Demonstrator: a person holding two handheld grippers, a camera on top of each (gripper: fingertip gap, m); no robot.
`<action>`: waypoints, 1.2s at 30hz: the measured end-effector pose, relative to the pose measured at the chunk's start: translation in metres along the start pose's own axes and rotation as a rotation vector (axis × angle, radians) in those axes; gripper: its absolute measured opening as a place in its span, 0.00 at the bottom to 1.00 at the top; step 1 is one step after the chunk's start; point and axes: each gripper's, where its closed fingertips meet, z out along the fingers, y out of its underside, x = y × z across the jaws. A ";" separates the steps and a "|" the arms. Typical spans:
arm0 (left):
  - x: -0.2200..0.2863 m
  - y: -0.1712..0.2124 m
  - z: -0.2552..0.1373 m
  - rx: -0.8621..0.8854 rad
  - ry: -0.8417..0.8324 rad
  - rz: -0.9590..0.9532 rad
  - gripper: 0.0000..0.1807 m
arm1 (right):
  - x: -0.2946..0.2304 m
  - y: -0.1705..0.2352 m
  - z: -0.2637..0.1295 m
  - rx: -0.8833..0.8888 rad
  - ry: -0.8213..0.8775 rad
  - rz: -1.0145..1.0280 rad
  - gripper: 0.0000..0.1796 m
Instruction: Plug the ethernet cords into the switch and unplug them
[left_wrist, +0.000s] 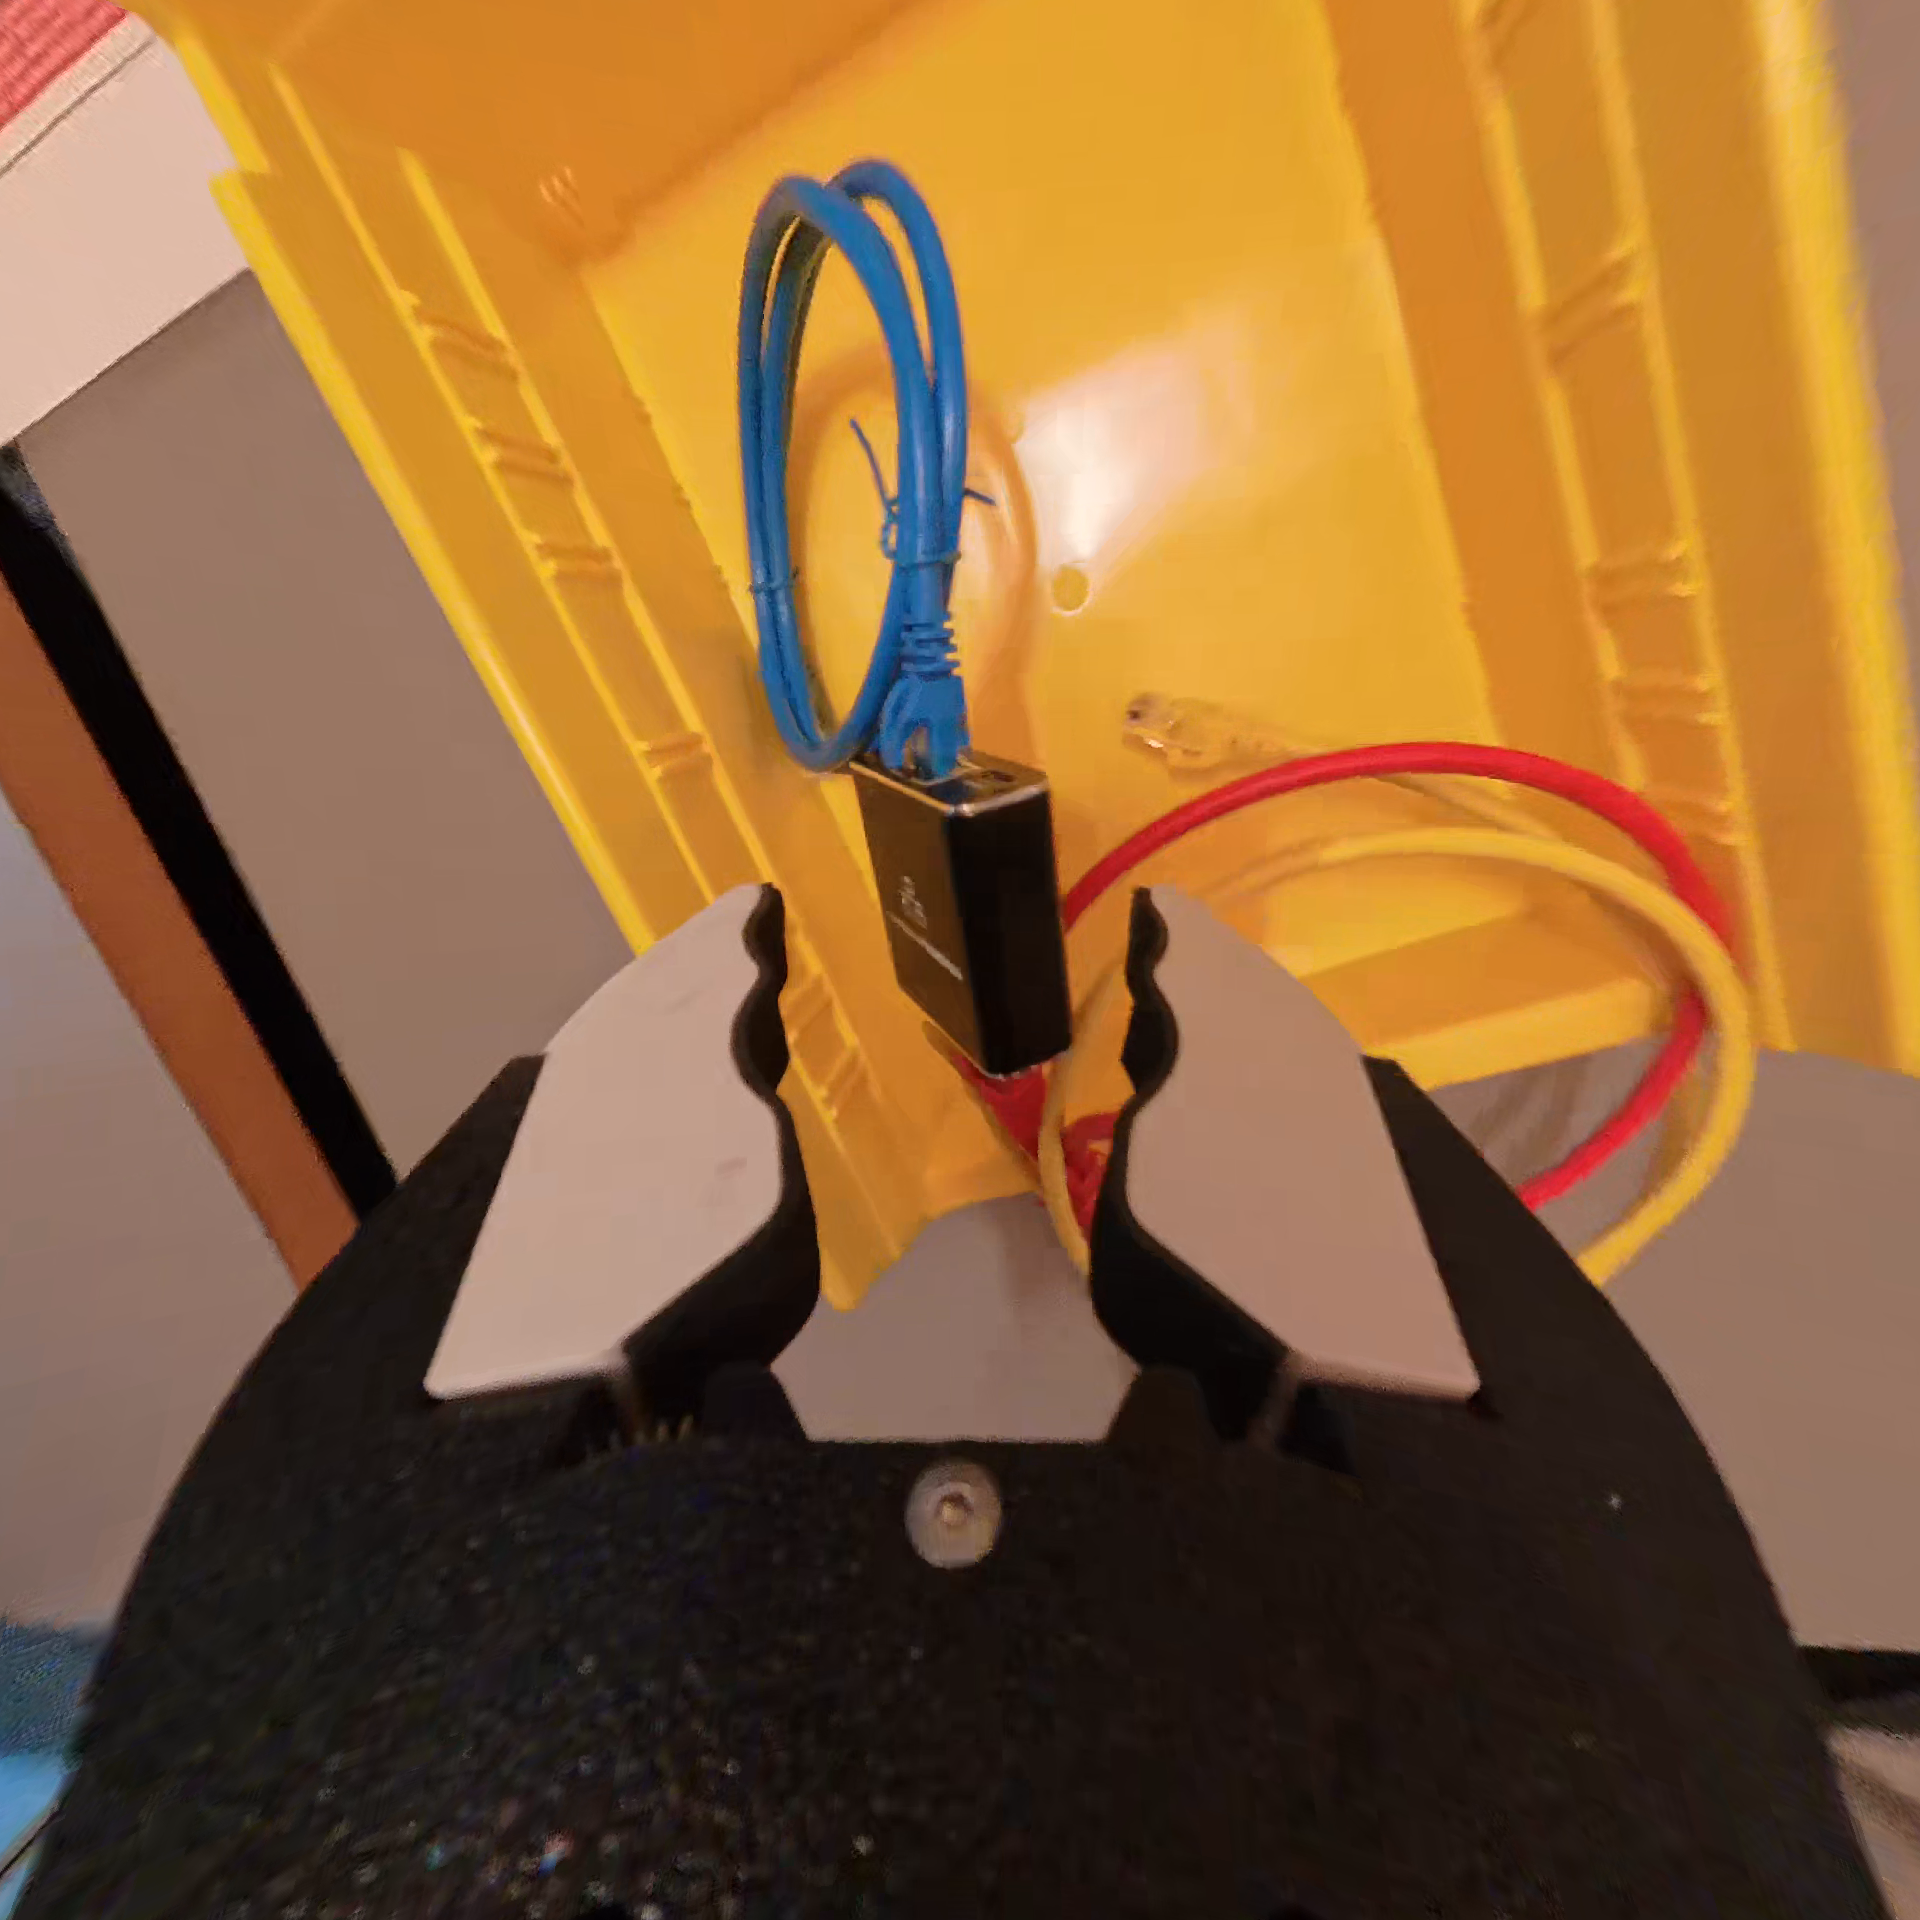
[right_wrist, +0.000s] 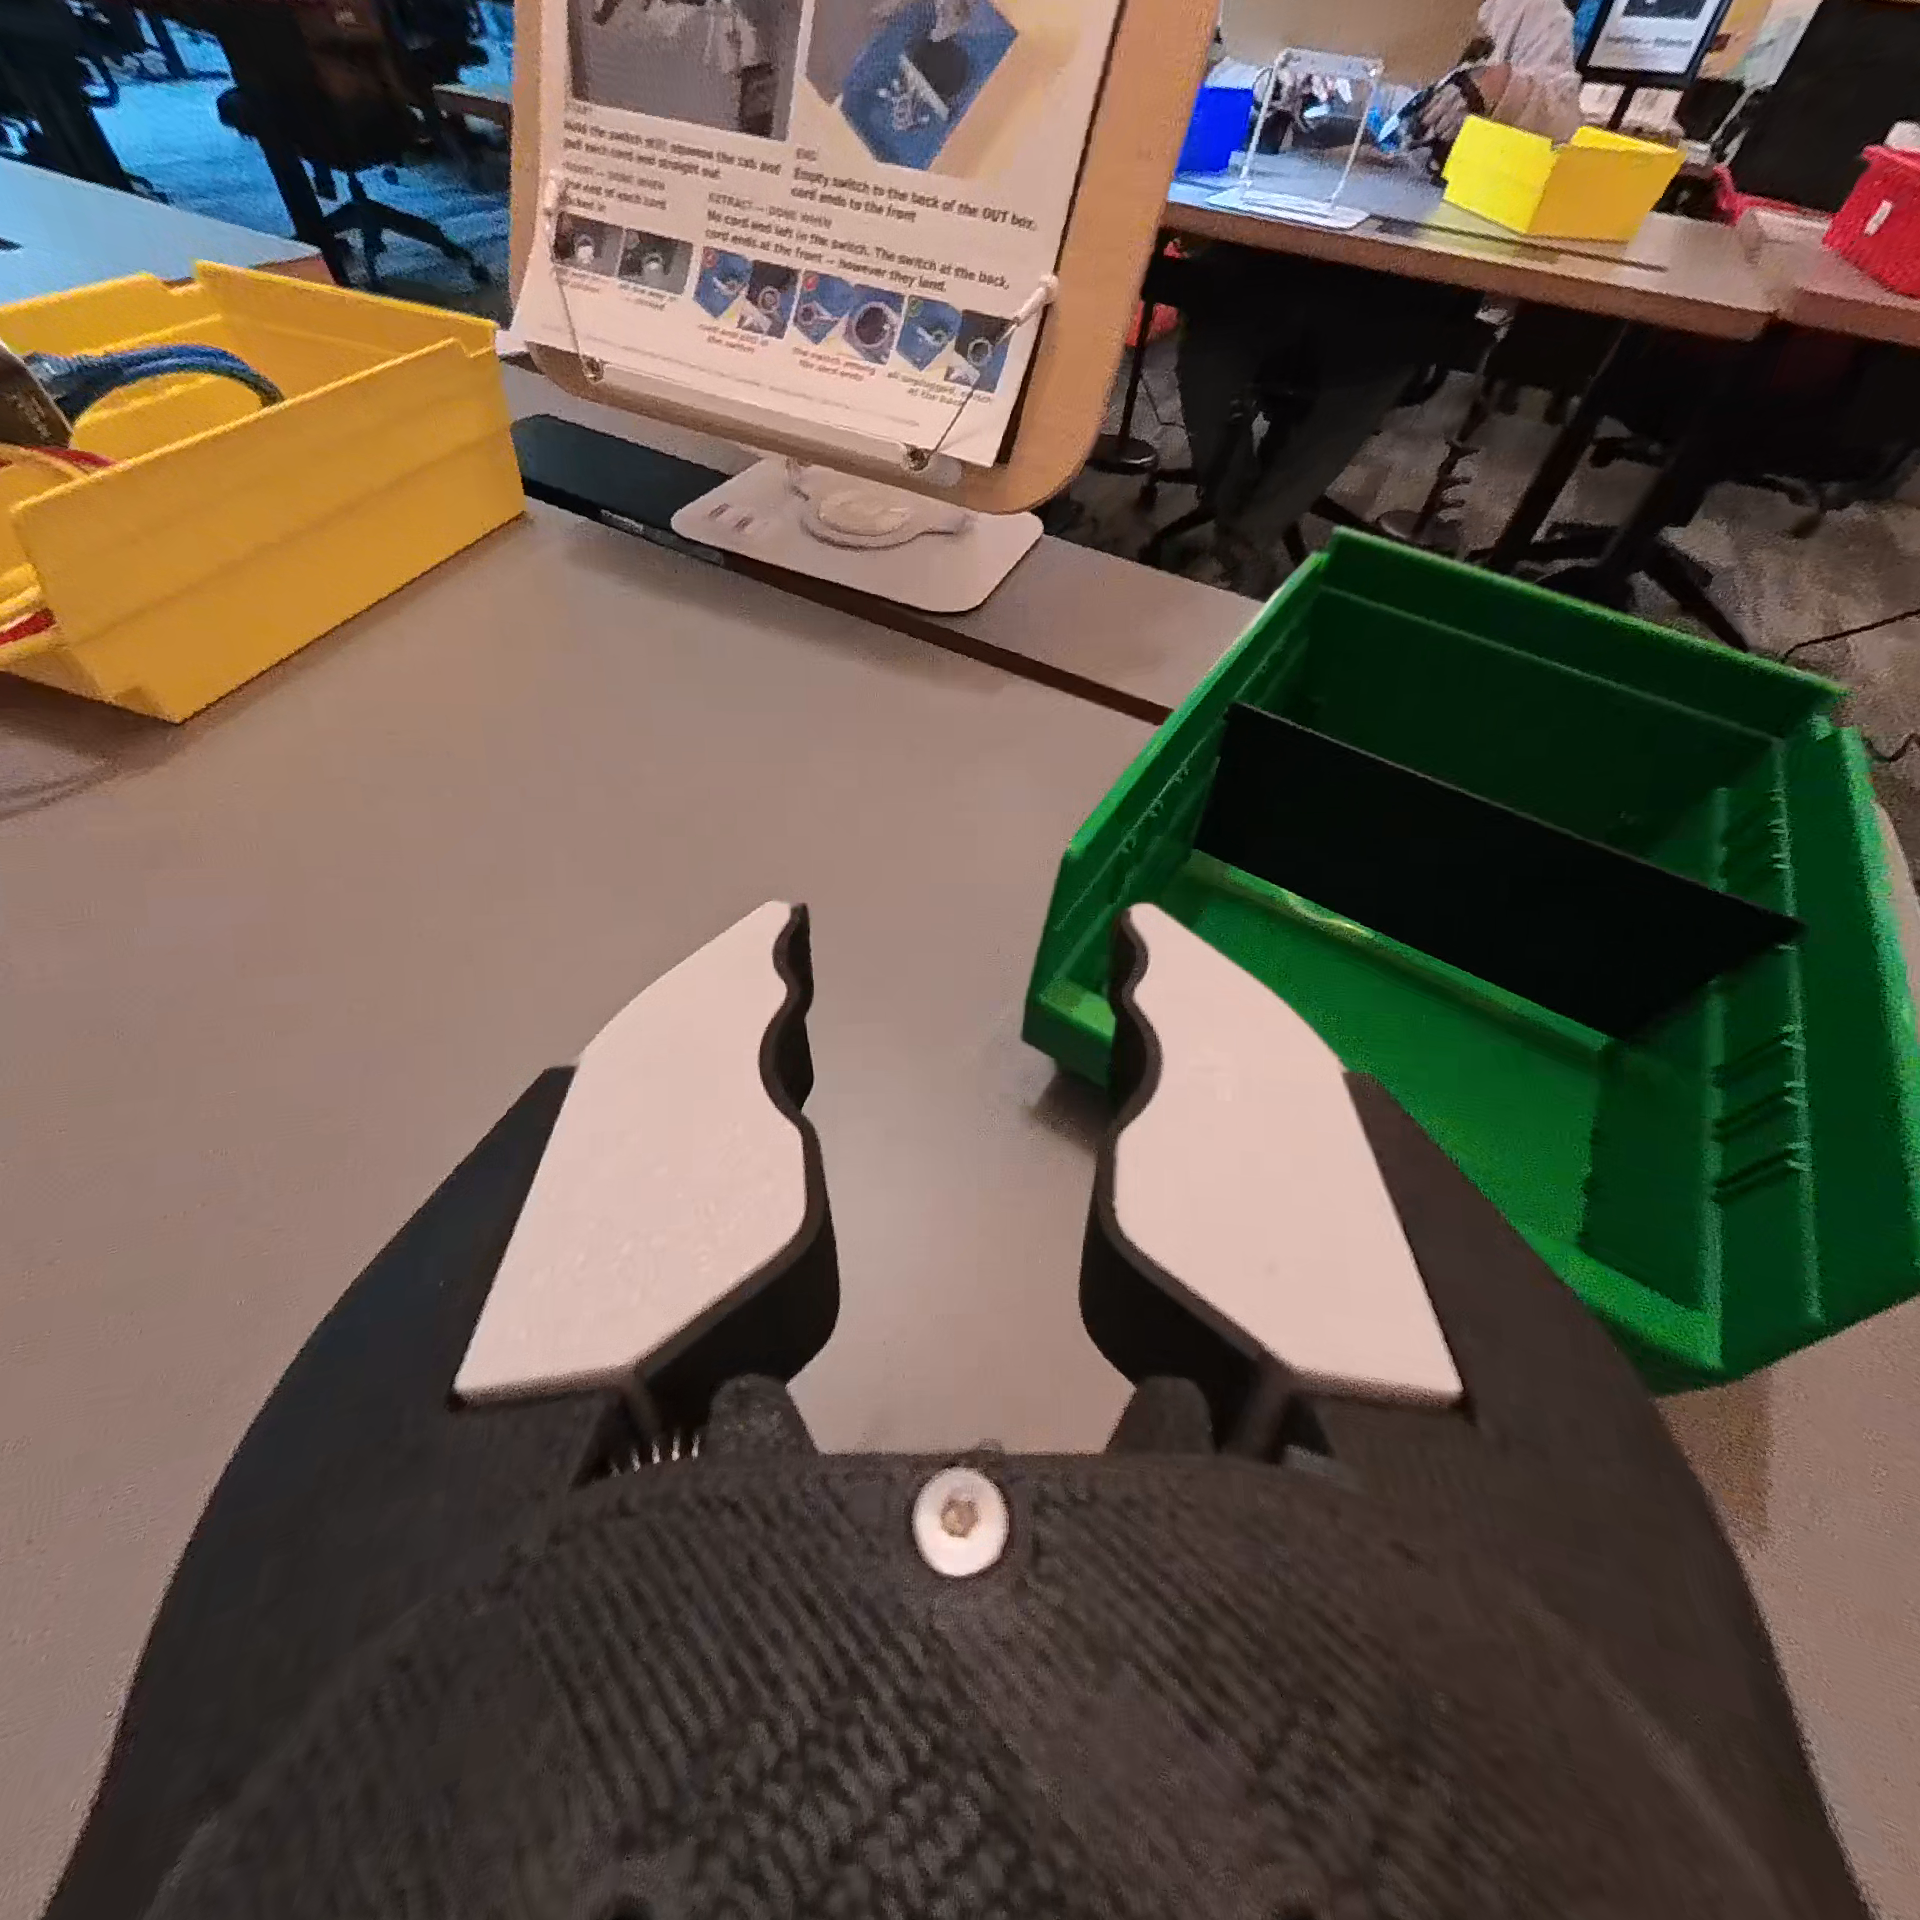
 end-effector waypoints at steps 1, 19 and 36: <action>-0.004 0.000 0.007 -0.031 -0.038 0.001 0.32 | -0.004 0.001 0.002 -0.010 -0.011 -0.008 0.31; -0.012 -0.012 0.009 0.034 -0.210 0.154 0.14 | -0.044 -0.006 0.002 0.004 -0.157 -0.025 0.31; 0.151 -0.041 -0.251 0.979 0.372 0.376 0.14 | -0.177 -0.053 0.002 0.220 -0.520 0.010 0.27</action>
